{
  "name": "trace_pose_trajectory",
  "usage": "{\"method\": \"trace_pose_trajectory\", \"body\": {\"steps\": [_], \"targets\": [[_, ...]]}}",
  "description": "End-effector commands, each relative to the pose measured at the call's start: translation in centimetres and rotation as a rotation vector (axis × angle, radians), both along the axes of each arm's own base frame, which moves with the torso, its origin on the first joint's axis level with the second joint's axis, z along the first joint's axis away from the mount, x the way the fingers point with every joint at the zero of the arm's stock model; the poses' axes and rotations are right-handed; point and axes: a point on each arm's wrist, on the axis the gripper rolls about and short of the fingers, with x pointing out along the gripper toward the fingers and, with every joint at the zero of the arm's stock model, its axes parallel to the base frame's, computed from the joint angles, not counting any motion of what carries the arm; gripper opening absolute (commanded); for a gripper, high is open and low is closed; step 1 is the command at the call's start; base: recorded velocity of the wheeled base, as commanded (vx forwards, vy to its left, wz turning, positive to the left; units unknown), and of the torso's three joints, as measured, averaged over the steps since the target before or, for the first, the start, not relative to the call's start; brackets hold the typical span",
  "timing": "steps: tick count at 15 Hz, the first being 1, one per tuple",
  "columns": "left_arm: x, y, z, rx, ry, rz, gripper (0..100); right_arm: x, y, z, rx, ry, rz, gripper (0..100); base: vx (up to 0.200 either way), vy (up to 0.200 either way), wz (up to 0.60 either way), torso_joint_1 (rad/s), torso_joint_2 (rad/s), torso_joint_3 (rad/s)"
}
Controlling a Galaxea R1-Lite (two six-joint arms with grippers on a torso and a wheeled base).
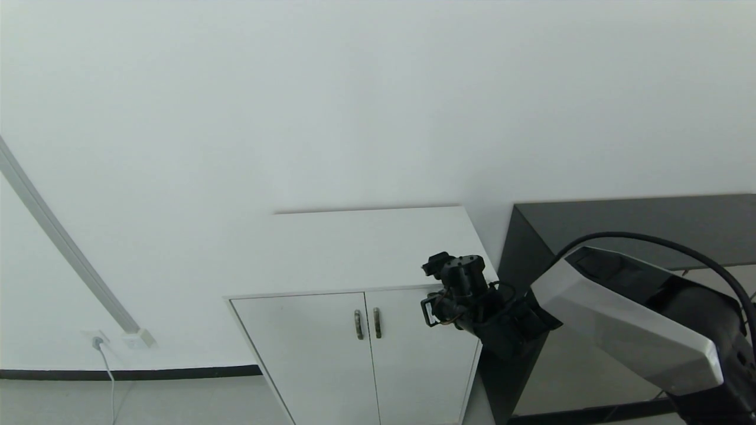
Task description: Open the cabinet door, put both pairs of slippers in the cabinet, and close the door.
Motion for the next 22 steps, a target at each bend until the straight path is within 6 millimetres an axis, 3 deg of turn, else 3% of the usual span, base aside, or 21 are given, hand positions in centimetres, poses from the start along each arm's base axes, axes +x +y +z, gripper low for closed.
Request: {"method": "trace_pose_trajectory", "body": {"steps": [1,9,14,19,22], "targets": [[0.0,0.0,0.0,-0.001,0.001,0.001,0,-1.2,-0.6,1.7,0.013,-0.01,0.007,0,0.0,0.0,0.0,0.0,0.0,0.0],[0.0,0.0,0.0,0.001,0.001,-0.001,0,-7.9,-5.9,7.2,0.062,-0.077,-0.005,0,0.0,0.0,0.0,0.0,0.0,0.0],[0.0,0.0,0.0,0.001,0.001,-0.003,0,-12.6,-12.9,10.7,0.079,-0.113,-0.114,0,0.0,0.0,0.0,0.0,0.0,0.0],[0.0,0.0,0.0,0.001,0.001,-0.003,0,-18.1,-19.6,12.5,0.082,-0.168,-0.269,0,0.0,0.0,0.0,0.0,0.0,0.0],[0.0,0.0,0.0,0.002,0.001,-0.004,0,-21.2,-22.2,12.9,0.085,-0.199,-0.348,0,0.0,0.0,0.0,0.0,0.0,0.0]]}}
